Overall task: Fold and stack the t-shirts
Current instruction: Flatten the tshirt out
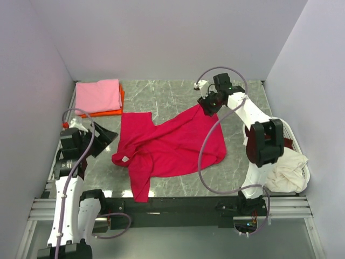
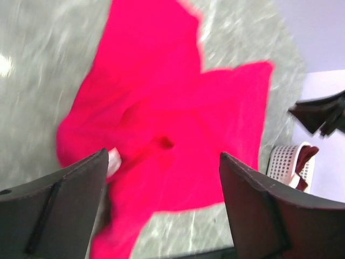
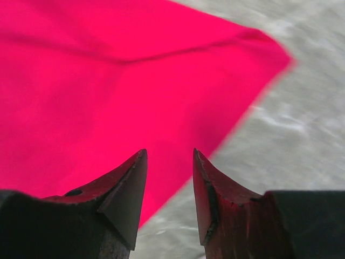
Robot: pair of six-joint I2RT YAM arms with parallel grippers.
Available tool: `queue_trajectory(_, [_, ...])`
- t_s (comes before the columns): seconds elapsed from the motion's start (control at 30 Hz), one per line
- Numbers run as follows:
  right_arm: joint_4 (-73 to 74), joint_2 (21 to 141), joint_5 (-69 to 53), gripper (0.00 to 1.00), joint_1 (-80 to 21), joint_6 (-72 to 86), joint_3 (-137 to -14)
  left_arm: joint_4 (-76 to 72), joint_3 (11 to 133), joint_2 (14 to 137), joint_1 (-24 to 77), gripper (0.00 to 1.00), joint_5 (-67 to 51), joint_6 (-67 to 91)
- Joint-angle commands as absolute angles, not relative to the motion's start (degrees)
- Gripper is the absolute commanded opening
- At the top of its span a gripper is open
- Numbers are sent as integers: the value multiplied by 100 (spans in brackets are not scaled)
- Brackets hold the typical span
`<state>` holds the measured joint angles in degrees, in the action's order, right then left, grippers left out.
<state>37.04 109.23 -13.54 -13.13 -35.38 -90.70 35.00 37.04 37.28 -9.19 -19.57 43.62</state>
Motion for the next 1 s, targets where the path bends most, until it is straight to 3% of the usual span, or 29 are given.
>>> queue_trajectory(0.0, [4262, 10292, -3004, 47, -1292, -3797, -8825, 2331, 4069, 4206, -940, 86, -2099, 3789])
queue_trajectory(0.2, [4561, 10011, -3656, 47, -1275, -3674, -8341, 1714, 5033, 6770, -932, 65, -2487, 2831])
queue_trajectory(0.4, [4535, 10116, -2937, 48, -1187, -3394, -7964, 1898, 6011, 8583, -853, 58, -2154, 2303])
queue_trajectory(0.6, [3999, 10528, -1346, 47, -976, -2664, -7752, 2030, 6468, 9569, -660, 57, -1749, 2109])
queue_trajectory(0.97, [3885, 10732, -1406, 48, -668, -2637, -7673, 2223, 7250, 10844, -264, 57, -1284, 2022])
